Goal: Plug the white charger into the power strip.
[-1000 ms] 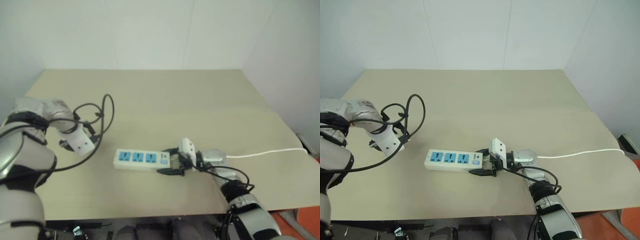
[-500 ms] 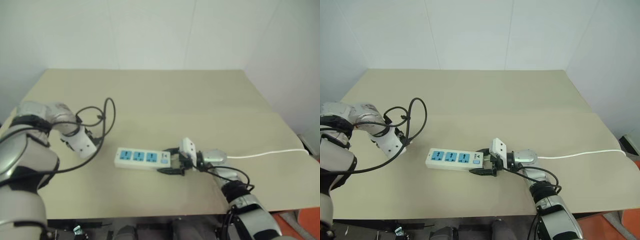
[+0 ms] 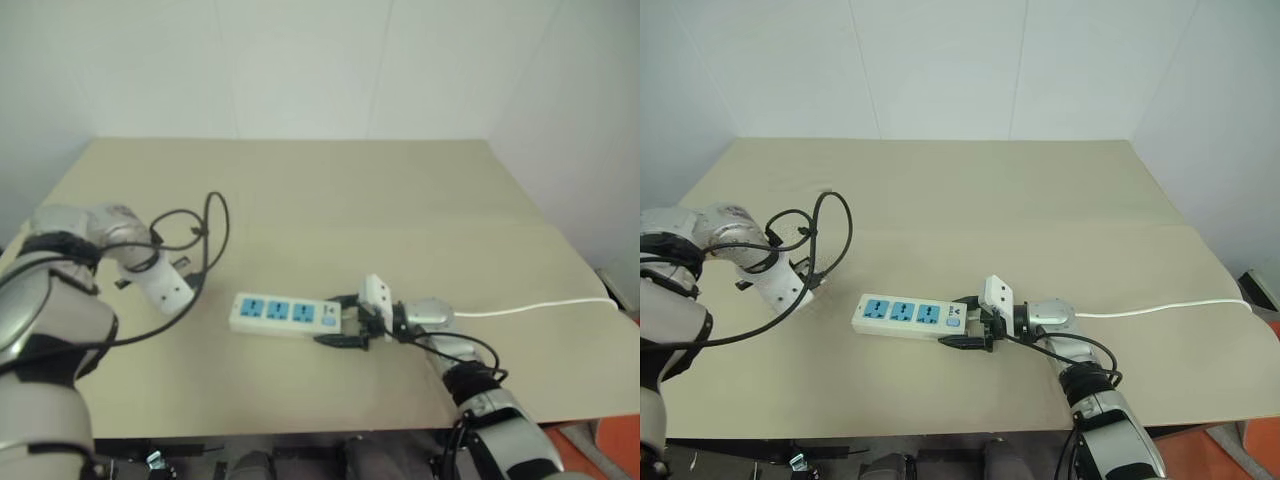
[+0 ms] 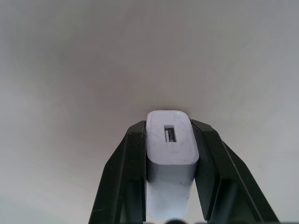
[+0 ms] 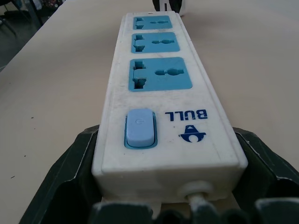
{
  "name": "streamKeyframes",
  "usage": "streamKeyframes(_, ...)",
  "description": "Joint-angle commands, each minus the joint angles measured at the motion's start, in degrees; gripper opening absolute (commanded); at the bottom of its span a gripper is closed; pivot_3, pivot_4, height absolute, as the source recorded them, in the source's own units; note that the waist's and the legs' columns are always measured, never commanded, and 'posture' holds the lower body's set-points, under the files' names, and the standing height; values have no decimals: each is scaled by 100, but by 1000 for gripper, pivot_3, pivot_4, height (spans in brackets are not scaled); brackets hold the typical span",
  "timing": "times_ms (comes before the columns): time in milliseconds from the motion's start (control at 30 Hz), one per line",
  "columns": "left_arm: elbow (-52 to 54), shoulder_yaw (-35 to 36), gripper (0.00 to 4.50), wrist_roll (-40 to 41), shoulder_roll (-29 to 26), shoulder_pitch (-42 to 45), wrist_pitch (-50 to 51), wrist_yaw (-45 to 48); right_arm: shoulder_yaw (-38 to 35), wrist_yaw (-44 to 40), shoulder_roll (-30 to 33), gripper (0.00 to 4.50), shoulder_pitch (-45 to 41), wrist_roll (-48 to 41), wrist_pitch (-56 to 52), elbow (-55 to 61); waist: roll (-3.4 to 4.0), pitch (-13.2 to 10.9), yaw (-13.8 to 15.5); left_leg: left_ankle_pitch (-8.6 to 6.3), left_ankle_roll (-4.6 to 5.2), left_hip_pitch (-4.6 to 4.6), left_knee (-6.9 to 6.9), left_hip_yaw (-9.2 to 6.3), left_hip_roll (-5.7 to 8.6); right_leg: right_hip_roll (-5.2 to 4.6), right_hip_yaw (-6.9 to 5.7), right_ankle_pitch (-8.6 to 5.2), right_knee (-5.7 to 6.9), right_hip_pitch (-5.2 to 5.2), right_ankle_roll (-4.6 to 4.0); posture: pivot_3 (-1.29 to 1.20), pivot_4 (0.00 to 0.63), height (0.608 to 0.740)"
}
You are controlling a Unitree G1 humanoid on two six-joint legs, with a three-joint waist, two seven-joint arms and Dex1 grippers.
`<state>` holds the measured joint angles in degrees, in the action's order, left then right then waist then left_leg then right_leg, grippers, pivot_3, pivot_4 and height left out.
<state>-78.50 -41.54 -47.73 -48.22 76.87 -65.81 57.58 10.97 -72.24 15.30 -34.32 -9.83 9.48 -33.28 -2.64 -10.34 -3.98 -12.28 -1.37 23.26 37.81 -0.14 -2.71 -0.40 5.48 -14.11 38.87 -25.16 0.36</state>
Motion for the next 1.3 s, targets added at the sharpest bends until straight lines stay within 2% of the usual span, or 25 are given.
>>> streamKeyframes(33, -31, 759, 1022, 926, -3, 109, 161, 612, -62, -35, 11, 3417, -39, -93, 51, 120, 0, 0, 2, 0, 0, 0, 0, 0, 0, 0, 0, 0, 0, 0, 0, 0, 150, 740)
streamKeyframes(200, 72, 2252, 1022, 2812, 214, -33, 936, 2731, -42, -75, -20, 3417, -65, -95, 44, 84, 0, 0, -8, 0, 0, 0, 1, 1, 0, 0, -2, 0, 1, 1, 0, 0, 150, 740)
streamKeyframes(300, 279, 2915, 1022, 3686, 279, -57, 1685, 3441, -23, -95, -38, 3417, -56, -88, 48, 74, 0, 0, -20, 0, 0, -2, 1, 0, -1, 1, -2, 0, 3, 1, 0, 0, 150, 740)
streamKeyframes(467, 726, 3687, 1022, 4749, 351, 6, 3026, 3492, -3, -114, -62, 3417, -46, -76, 68, 48, 0, 0, -14, 0, 0, -1, 4, -5, 0, 0, -2, 0, 3, 3, 0, 0, 150, 740)
streamKeyframes(600, 1485, 4504, 1022, 5710, 560, 17, 4919, 3460, -2, -132, -87, 3417, -83, -78, 67, 12, -1, 1, -21, 0, 0, -1, 6, -9, -1, 0, -6, 0, 6, 4, 0, 0, 150, 740)
streamKeyframes(733, 3230, 4827, 1022, 6432, 633, -733, 6460, 3261, -1, -146, -103, 3417, -87, -68, 89, -8, 1, 1, -58, 0, 1, -6, 6, -11, -2, 0, -4, 0, 12, 4, 0, 0, 150, 740)
streamKeyframes(833, 5087, 5104, 1022, 7202, 669, -1664, 7965, 2733, -13, -137, -118, 3417, -66, -76, 88, -3, 1, 1, -83, 0, 1, -10, 6, -13, -5, 0, -3, 0, 19, 5, 0, 0, 150, 740)
streamKeyframes(967, 7089, 5465, 1022, 8223, 735, -2956, 9411, 2001, 1, -183, -106, 3417, -14, -77, 77, 24, 1, 2, -99, 0, 0, -8, 9, -26, -6, -4, -7, 1, 27, 6, -2, 0, 150, 740)
streamKeyframes(1133, 8181, 5537, 1022, 8930, 671, -4048, 10046, 1941, 10, -293, -96, 3417, -24, -106, 39, 21, 1, 2, -86, 0, 0, -14, 9, -29, -3, -3, -10, 1, 20, 12, -2, 0, 150, 740)
streamKeyframes(1300, 8405, 5258, 1022, 8927, 610, -4516, 9775, 2354, 47, -441, -98, 3417, -91, -70, 59, -89, 1, 2, -88, 0, -1, -31, 9, -28, -2, 1, -11, 1, 22, 25, -3, 0, 150, 740)
